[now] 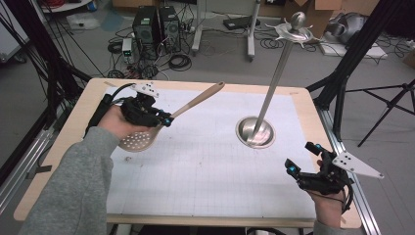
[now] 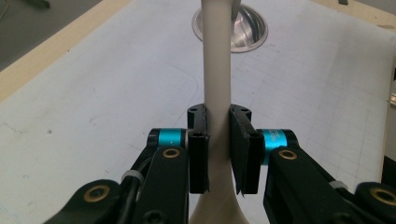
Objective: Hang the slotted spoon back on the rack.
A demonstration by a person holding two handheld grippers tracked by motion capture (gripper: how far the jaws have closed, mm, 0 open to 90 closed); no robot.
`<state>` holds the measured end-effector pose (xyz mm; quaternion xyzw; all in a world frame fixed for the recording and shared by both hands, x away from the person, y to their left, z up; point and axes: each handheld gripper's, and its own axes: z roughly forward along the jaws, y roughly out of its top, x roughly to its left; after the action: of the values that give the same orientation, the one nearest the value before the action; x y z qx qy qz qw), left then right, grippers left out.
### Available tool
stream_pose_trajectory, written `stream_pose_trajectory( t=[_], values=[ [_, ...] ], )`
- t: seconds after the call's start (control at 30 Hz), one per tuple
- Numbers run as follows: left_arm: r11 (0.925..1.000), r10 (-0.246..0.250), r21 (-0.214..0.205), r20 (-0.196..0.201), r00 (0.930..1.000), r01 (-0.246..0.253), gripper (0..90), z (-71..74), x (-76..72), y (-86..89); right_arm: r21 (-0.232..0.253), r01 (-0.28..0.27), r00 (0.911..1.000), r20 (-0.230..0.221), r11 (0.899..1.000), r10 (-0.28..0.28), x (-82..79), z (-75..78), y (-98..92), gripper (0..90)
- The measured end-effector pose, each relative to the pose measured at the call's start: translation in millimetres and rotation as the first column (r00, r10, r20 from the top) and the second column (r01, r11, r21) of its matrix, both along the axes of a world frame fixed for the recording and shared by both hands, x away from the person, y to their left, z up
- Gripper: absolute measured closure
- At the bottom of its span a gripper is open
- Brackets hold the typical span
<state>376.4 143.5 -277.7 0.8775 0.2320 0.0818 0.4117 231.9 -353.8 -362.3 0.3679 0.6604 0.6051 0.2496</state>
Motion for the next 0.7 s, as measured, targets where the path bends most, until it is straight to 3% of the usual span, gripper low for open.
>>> stream_pose_trajectory(
  t=[0.7],
  values=[
    [0.9971,-0.050,-0.054,0.068,0.9965,0.053,78.2,48.2,-8.3,-19.6,0.014,0.000,1.0000,0.007,1.000,0.000,-2.3,0.8,-3.8,0.9]
  ],
)
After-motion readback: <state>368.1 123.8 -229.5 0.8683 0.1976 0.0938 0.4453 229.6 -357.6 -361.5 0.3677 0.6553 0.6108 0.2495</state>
